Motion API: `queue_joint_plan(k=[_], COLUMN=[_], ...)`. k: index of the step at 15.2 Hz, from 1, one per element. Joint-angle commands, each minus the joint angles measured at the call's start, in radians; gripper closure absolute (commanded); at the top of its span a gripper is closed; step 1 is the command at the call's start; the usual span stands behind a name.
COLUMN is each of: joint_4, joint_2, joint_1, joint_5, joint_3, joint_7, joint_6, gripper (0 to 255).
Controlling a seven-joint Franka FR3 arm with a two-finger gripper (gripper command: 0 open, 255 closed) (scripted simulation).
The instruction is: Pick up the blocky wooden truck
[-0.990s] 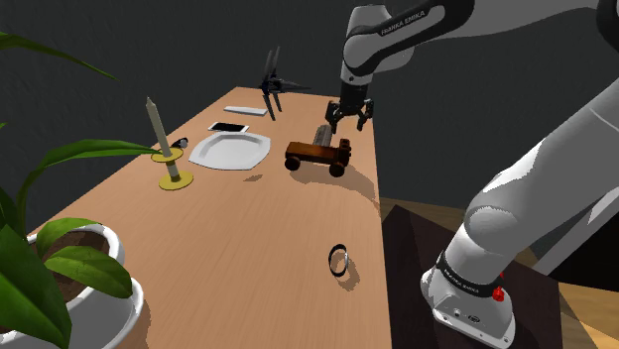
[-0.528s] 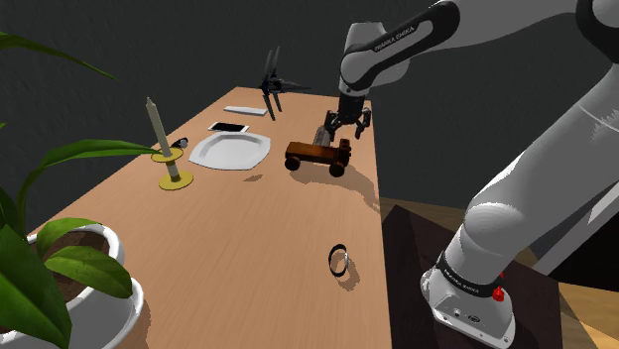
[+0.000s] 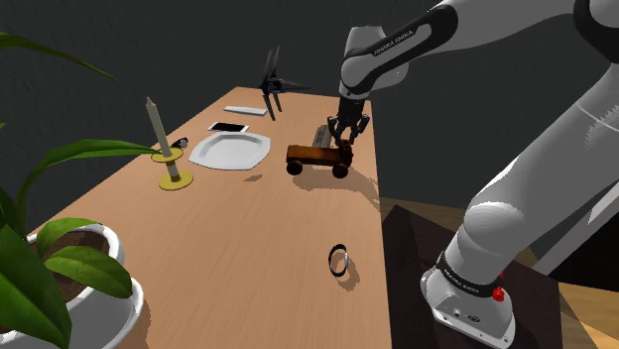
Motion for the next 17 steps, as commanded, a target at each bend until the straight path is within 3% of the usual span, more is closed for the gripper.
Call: queue_joint_plan(k=[1,4,17], joint_4=[-0.001,0.004,0.119], joint_2=[0.001,0.006,-0.062], joint_1=[0.000,0.000,0.001], joint_5=[0.000,0.001,0.000], joint_3=[0.000,0.000,0.004], joint_7=[0.000,0.000,-0.001], joint_6=[0.000,0.000,-0.183], gripper=[255,255,255])
